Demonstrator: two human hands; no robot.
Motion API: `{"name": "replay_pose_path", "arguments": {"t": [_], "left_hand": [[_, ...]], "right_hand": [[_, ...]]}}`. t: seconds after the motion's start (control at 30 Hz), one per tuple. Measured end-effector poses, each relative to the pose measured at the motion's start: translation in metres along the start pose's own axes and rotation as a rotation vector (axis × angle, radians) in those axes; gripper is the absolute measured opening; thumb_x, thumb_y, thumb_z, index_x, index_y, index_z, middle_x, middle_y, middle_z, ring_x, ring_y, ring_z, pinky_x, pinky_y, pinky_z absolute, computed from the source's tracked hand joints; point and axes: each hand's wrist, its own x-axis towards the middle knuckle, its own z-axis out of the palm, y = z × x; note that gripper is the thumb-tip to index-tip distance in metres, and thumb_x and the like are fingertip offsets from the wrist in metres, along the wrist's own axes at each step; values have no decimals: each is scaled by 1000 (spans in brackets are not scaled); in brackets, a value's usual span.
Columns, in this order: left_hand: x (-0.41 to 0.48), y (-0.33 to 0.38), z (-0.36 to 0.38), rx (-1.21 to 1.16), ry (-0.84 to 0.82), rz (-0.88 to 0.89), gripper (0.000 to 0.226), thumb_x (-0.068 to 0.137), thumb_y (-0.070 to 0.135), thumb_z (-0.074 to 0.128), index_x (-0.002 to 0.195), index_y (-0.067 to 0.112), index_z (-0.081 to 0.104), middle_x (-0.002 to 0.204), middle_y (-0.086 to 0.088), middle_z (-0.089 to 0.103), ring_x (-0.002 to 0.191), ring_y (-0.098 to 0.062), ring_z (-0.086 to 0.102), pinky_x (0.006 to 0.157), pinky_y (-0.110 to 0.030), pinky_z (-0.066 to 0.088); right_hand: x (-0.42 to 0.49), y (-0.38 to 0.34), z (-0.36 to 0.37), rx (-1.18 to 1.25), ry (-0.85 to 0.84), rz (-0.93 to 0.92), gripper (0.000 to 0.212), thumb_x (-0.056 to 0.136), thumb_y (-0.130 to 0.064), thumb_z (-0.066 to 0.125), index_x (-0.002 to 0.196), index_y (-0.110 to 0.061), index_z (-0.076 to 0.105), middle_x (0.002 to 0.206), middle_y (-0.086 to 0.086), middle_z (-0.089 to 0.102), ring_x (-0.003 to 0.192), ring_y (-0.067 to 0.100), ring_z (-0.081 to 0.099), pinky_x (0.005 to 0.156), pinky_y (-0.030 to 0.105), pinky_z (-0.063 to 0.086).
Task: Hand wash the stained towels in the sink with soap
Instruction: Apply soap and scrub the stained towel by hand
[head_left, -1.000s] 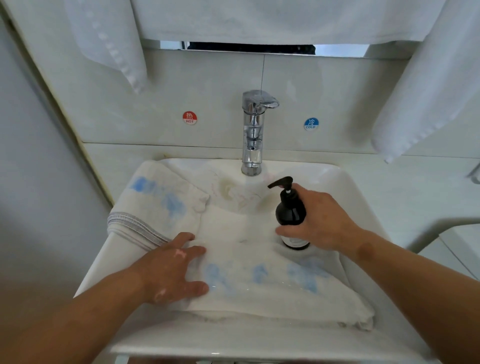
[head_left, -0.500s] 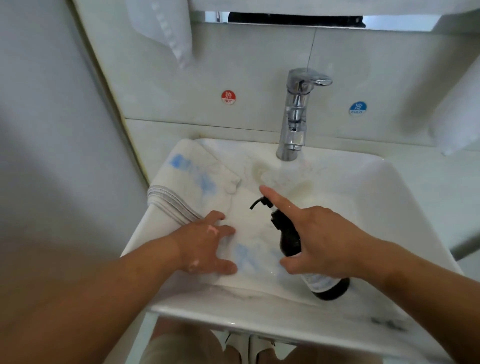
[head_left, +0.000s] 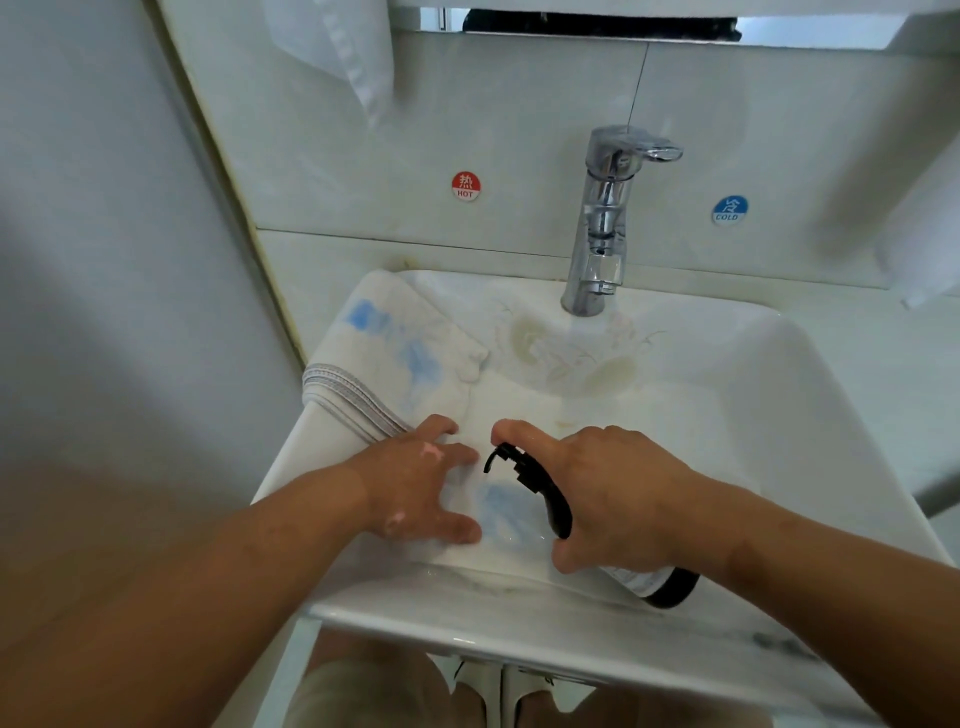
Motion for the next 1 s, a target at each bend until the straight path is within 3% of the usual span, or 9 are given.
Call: {"name": "replay_pose_path", "arguments": {"t": [0.13,0.2,0.3,0.47,0.67,0.83,1.0], "left_hand": [[0,-2,0,-1,-5,4,98,77,73,68,157,35,28,165,9,3,148,-22,31,120,-30,27],[0,-3,0,1,-1,10,98,77,73,69,157,35,28,165,8,4,148,-22,31,120,-30,26],[1,-2,0,14,-11,12,98,77,73,69,157,34,27,165,7,4,148,-22,32,120,-29,26],[1,-3,-1,29,-3,17,98,78,73,67,158,35,26,166,6,4,150,-19,28,120,-26,24],[0,-5,1,50,0,25,97,78,76,64,158,36,25,166,6,3,151,-17,24,119,-24,23],[0,-4,0,47,-2,32,96,79,75,64,158,34,26,166,5,3,151,-16,25,118,-23,22],[0,-3,0,31,-4,30,96,78,75,65,157,35,27,166,5,3,151,-16,24,118,-23,21]], "right_hand": [[-13,16,-8,-20,-1,40,120,70,-43,72,147,-59,-19,76,-5,51,67,13,51,61,28,44],[-29,32,-15,-15,3,81,121,69,-45,70,145,-61,-23,76,-5,52,68,12,51,59,25,38],[-55,48,-22,-5,-19,131,115,67,-48,70,143,-66,-16,76,-9,53,69,10,52,57,25,36],[-76,53,-19,12,-64,142,103,67,-44,71,139,-62,0,80,-9,57,71,13,54,65,31,51],[-89,62,-30,-109,-59,218,115,69,-46,69,140,-67,-19,80,-7,57,72,13,54,60,28,44],[-110,67,-50,-211,-83,305,105,65,-47,73,139,-60,0,77,-7,54,66,8,52,60,27,50],[-115,65,-51,-274,-157,305,98,64,-45,71,136,-60,7,80,-8,53,68,9,52,64,31,52]]}}
